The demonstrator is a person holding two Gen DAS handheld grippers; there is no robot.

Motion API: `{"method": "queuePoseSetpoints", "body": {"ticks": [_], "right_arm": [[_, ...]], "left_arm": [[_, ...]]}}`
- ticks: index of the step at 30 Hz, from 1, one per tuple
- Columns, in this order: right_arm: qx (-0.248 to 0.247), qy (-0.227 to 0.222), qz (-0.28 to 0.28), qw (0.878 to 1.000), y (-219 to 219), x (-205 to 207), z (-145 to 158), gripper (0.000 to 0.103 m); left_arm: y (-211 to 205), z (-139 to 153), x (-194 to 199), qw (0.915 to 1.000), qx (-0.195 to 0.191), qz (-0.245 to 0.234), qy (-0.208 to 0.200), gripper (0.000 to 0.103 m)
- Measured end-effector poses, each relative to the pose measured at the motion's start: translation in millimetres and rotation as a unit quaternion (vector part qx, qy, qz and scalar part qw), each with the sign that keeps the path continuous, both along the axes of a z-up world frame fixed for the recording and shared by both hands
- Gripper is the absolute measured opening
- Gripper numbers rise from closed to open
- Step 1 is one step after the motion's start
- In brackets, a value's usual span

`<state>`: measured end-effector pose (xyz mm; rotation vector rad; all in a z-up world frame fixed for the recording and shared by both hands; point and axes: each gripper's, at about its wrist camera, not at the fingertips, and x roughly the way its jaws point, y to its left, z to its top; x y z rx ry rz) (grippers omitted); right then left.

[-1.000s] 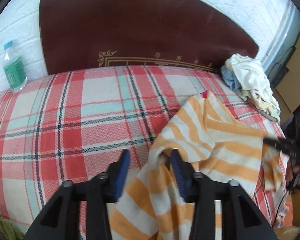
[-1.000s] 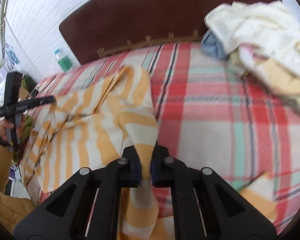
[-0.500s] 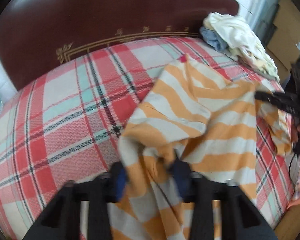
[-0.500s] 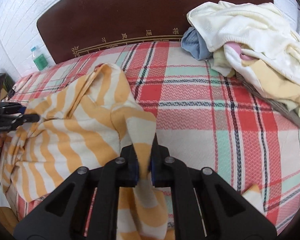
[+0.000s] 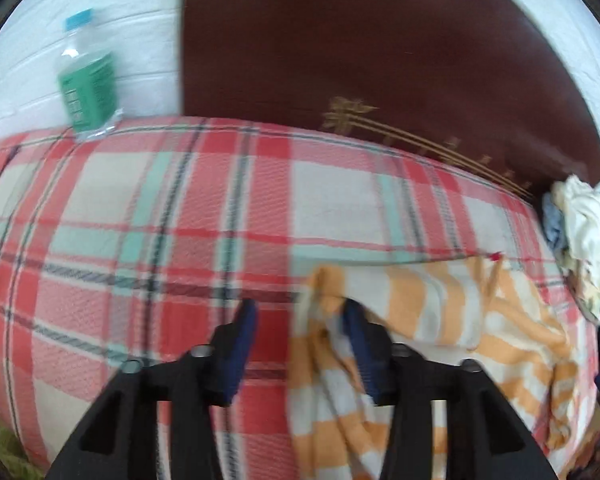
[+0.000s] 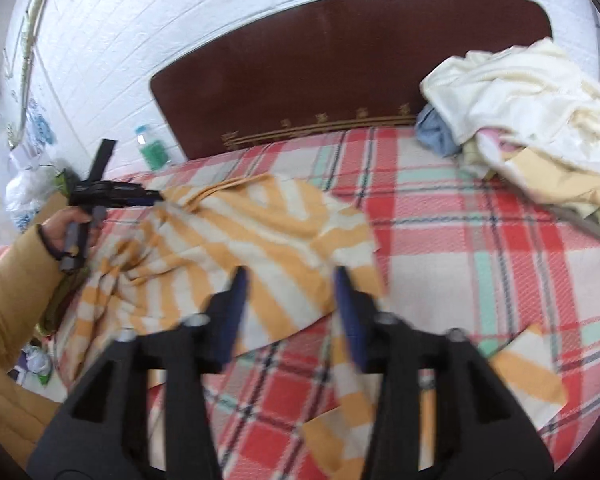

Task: Fold clothes
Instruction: 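Spread the shirt flat on the bed with both grippers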

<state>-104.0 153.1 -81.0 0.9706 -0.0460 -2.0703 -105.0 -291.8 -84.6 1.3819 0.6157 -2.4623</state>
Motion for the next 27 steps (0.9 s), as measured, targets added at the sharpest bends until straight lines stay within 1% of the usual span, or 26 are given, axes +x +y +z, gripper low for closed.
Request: {"method": "queuePoseSetpoints", "body": {"ticks": [1, 3, 4, 6, 8, 12, 13, 15, 17, 19, 20, 21, 22, 23, 24, 25, 26, 27], "right_arm": [[-0.004, -0.012, 0.02, 1.0, -5.7, 6.7, -3.9, 0.063], [-0.009, -0.038, 0.064, 0.997, -19.7, 21.1, -15.3, 0.063], [-0.017, -0.057, 0.084, 0.995, -26.6, 27.1, -22.8, 0.063], [-0.026, -0.105, 0.116, 0.987, -41.6, 40.2, -42.4, 0.063], [-0.023, -0.131, 0.142, 0.981, -57.3, 54.9, -57.1, 0.063], [-0.023, -0.166, 0.19, 0.967, -86.2, 84.0, -75.7, 0.063], [-0.022, -0.168, 0.199, 0.965, -92.7, 90.6, -78.8, 0.063], [-0.018, -0.157, 0.209, 0.965, -103.4, 102.0, -80.8, 0.063], [-0.025, -0.151, 0.207, 0.966, -113.4, 106.3, -83.4, 0.063], [-0.036, -0.148, 0.202, 0.968, -123.1, 107.9, -86.2, 0.063], [-0.039, -0.144, 0.198, 0.969, -128.0, 108.5, -87.3, 0.063], [-0.039, -0.136, 0.194, 0.971, -133.1, 108.9, -88.0, 0.061], [-0.039, -0.129, 0.19, 0.972, -138.3, 109.3, -88.7, 0.056], [-0.04, -0.125, 0.188, 0.973, -143.1, 109.1, -89.8, 0.05], [-0.04, -0.127, 0.188, 0.973, -144.6, 106.5, -90.9, 0.03], [-0.038, -0.132, 0.188, 0.973, -142.1, 101.9, -91.3, 0.013], [-0.037, -0.136, 0.188, 0.972, -139.7, 97.3, -91.8, 0.013], [-0.04, -0.137, 0.189, 0.971, -136.4, 94.6, -90.3, 0.013]], "left_arm": [[0.6, -0.3, 4.9, 1.0, 0.004, -0.001, 0.004, 0.061], [11.9, 5.6, 20.6, 0.9996, 0.002, -0.022, 0.017, 0.061], [20.8, 9.5, 30.2, 0.9991, -0.002, -0.037, 0.023, 0.063], [40.3, 17.4, 51.3, 0.9971, -0.014, -0.067, 0.034, 0.069], [62.1, 23.5, 76.1, 0.9942, -0.026, -0.096, 0.041, 0.078], [95.4, 24.0, 118.2, 0.9883, -0.043, -0.141, 0.038, 0.079], [102.5, 23.4, 127.5, 0.9867, -0.048, -0.151, 0.036, 0.079], [117.8, 16.1, 139.9, 0.9823, -0.071, -0.173, 0.02, 0.079], [129.4, 5.6, 146.0, 0.9783, -0.087, -0.188, 0.004, 0.079], [131.8, -4.3, 148.7, 0.9783, -0.096, -0.184, -0.011, 0.079], [129.8, -8.0, 149.0, 0.9794, -0.096, -0.177, -0.016, 0.075], [127.5, -11.7, 149.2, 0.9806, -0.095, -0.171, -0.021, 0.071], [122.2, -13.6, 148.8, 0.9832, -0.082, -0.162, -0.021, 0.063], [116.4, -14.7, 148.2, 0.9854, -0.068, -0.155, -0.022, 0.058], [111.6, -14.4, 148.1, 0.9872, -0.058, -0.147, -0.019, 0.055], [109.2, -12.3, 148.5, 0.9882, -0.054, -0.142, -0.016, 0.049], [107.1, -9.9, 149.0, 0.9891, -0.05, -0.137, -0.013, 0.043], [105.0, -7.6, 149.5, 0.99, -0.047, -0.133, -0.01, 0.04]]}}
